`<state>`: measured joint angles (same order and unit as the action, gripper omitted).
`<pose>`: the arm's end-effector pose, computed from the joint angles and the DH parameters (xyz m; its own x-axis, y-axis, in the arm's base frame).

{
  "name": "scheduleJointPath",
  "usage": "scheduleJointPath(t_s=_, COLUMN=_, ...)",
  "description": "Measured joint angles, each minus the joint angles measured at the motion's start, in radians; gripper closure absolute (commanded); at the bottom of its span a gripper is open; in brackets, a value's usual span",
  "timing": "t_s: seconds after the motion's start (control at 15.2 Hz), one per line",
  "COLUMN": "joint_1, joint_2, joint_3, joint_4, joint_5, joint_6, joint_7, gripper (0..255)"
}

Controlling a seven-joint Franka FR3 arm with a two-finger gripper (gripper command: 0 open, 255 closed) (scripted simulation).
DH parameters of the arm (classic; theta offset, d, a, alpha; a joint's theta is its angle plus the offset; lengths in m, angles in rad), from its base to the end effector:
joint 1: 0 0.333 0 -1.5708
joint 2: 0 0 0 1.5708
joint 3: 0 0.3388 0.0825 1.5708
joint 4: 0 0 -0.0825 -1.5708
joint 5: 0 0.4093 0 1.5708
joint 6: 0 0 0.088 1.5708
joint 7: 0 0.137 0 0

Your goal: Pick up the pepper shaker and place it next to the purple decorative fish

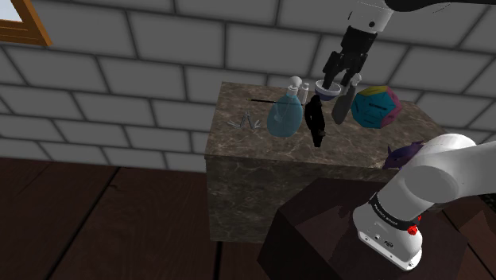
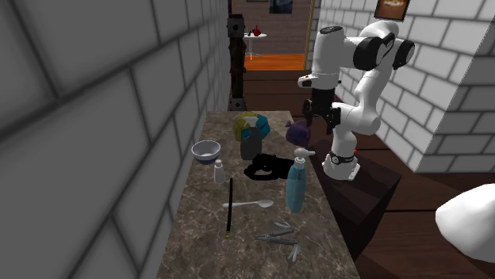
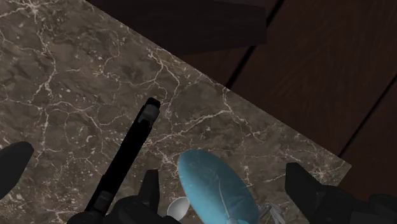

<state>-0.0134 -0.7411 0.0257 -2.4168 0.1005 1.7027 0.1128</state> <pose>0.3395 0.0180 0.5436 0.9927 -0.1193 0.0169 -0.1175 -0.9894 -0.0850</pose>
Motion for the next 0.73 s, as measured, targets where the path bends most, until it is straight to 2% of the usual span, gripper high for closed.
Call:
scheduleJointPath(t_s=0.13, joint_1=-0.003, joint_2=0.013, joint_3=-0.004, joint_4=0.001, joint_5=-0.005, joint_6=0.011, joint_7=-0.006, gripper=0)
scheduleJointPath(t_s=0.4, joint_1=-0.027, joint_2=0.097, joint_3=-0.041, joint_4=0.001, joint_5=-0.046, joint_6=0.089, joint_7=-0.062, gripper=0)
scheduleJointPath(t_s=0.73, joint_1=-0.054, joint_2=0.265, joint_3=-0.086, joint_4=0.065, joint_5=-0.092, joint_6=0.191, joint_7=-0.129, gripper=0)
